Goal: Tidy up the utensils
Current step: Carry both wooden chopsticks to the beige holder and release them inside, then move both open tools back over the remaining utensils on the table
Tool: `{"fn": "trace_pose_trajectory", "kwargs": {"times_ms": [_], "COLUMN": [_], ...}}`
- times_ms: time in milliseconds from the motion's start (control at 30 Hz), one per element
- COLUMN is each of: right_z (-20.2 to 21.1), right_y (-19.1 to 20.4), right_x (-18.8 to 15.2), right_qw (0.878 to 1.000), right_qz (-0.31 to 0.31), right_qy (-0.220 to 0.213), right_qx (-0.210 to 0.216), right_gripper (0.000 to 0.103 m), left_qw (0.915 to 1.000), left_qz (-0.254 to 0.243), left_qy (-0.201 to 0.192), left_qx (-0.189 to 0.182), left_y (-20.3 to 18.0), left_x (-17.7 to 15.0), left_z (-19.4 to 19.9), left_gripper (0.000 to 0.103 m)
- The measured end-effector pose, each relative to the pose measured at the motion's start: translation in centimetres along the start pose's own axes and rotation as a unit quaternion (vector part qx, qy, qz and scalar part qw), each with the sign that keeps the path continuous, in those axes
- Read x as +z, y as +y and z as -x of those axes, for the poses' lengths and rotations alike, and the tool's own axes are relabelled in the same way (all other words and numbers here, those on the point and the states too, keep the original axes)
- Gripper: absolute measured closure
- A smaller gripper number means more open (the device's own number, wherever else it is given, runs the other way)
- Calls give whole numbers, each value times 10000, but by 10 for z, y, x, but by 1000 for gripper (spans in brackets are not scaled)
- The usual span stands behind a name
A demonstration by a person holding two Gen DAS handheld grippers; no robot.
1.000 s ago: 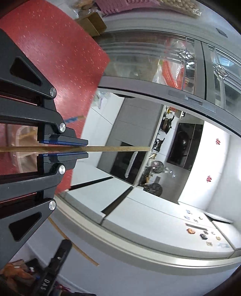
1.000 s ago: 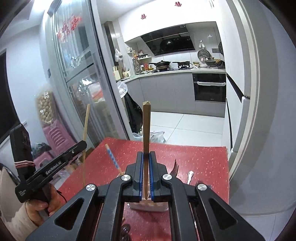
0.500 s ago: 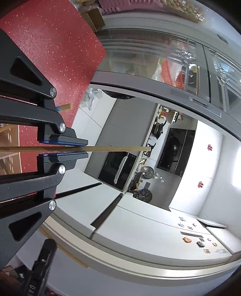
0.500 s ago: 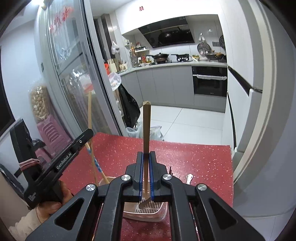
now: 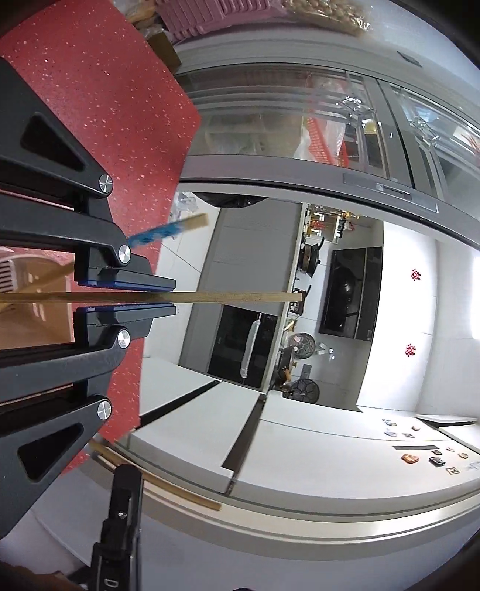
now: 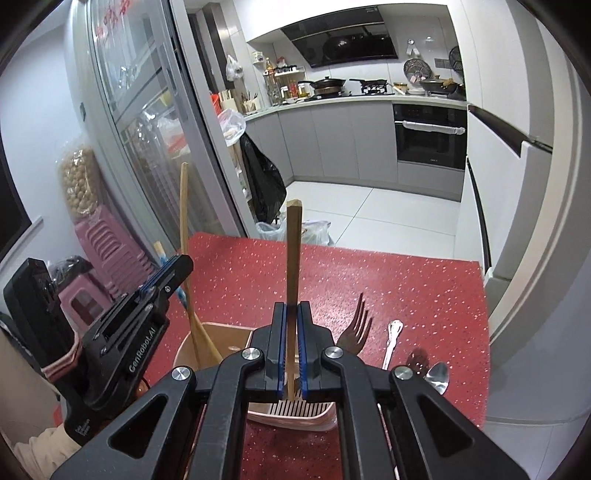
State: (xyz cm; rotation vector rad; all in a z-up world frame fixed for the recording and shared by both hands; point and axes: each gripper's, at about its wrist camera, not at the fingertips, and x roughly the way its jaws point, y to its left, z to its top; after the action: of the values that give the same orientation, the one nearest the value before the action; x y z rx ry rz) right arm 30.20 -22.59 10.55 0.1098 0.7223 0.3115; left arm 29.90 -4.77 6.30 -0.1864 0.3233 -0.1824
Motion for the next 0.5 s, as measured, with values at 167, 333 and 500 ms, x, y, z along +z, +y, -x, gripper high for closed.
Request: {"fn": "trace_pose_trajectory", "kwargs": {"times_ms": [167, 333, 500], "right_z": [-13, -24, -32], "right_y": [-3, -12, -18], "right_x": [-1, 6, 5], "right_qw": [9998, 9989, 9979], "right_qz": [-64, -348, -480], "right_qy": [170, 301, 416], "right_qx": [29, 91, 93], "right_gripper": [97, 97, 96], "left_qw": [9997, 9987, 9981], "left_qz": [-33, -164, -145], "left_qy": [208, 396, 489], "left_qx": [159, 284, 336], "left_y": [4, 4, 6], "left_x": [-10, -13, -9], "left_z": [2, 6, 13], "left_gripper": [72, 72, 72]}}
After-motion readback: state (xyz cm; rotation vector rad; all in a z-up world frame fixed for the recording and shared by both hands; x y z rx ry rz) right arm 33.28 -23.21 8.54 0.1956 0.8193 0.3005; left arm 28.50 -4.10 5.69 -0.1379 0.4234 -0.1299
